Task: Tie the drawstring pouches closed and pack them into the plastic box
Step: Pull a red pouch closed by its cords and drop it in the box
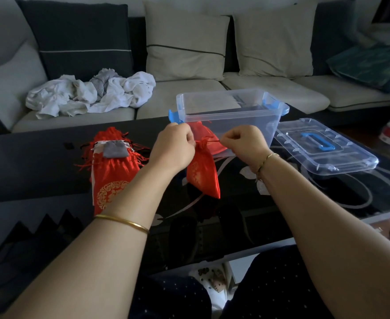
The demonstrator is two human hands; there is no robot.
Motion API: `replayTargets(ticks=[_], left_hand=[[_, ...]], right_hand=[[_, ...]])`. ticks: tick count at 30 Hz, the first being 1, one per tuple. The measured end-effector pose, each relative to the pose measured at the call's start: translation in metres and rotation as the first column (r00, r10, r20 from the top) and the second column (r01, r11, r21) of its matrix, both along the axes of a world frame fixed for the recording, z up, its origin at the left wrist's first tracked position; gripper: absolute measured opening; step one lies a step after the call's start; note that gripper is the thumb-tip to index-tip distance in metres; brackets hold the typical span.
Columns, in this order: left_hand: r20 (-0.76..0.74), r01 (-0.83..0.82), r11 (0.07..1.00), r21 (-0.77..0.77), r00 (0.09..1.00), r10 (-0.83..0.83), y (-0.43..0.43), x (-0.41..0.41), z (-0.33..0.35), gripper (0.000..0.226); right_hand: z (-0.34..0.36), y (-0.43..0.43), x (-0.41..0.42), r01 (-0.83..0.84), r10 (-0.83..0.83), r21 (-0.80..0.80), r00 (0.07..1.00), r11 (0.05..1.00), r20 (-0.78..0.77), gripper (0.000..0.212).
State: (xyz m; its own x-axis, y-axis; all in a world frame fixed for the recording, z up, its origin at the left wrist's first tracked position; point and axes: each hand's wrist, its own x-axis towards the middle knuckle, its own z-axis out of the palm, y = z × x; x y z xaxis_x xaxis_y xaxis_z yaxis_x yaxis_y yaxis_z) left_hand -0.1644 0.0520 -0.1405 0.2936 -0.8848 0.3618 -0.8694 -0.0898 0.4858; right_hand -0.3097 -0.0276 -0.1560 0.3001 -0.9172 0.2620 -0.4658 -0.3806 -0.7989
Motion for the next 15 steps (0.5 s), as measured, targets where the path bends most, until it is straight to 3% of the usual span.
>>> replayTargets(ticks=[2,4,7,12,15], left_hand=[[-0.131,-0.006,1.000,0.030,0.991,0.010,0.000,-0.003,-0.001,0.013],[-0.298,-0.003,0.999,0.045,0.954,0.016,0.001,-0.002,0.000,0.017],[-0.385,-0.032,0.999,0.040,0.922,0.045,0.001,0.001,0.001,0.016],[-0.527,-0.074,0.997,0.032,0.846,0.080,-0.004,0.007,-0.003,0.019],[-0.666,-0.095,0.995,0.035,0.740,0.094,-0.011,0.009,-0.004,0.022]], right_hand=[[-0.005,0.003,0.003,-0.016,0.016,0.015,1.000,1.000,-0.015,0.017],[-0.006,0.009,0.004,-0.118,0.109,0.177,0.992,0.977,0.063,0.022],[-0.010,0.015,0.003,-0.236,0.213,0.391,0.972,0.889,0.102,0.032],[-0.025,0.022,0.010,-0.332,0.384,0.367,0.920,0.869,-0.076,0.049],[-0.037,0.023,0.016,-0.301,0.347,0.292,0.930,0.908,-0.121,0.064]])
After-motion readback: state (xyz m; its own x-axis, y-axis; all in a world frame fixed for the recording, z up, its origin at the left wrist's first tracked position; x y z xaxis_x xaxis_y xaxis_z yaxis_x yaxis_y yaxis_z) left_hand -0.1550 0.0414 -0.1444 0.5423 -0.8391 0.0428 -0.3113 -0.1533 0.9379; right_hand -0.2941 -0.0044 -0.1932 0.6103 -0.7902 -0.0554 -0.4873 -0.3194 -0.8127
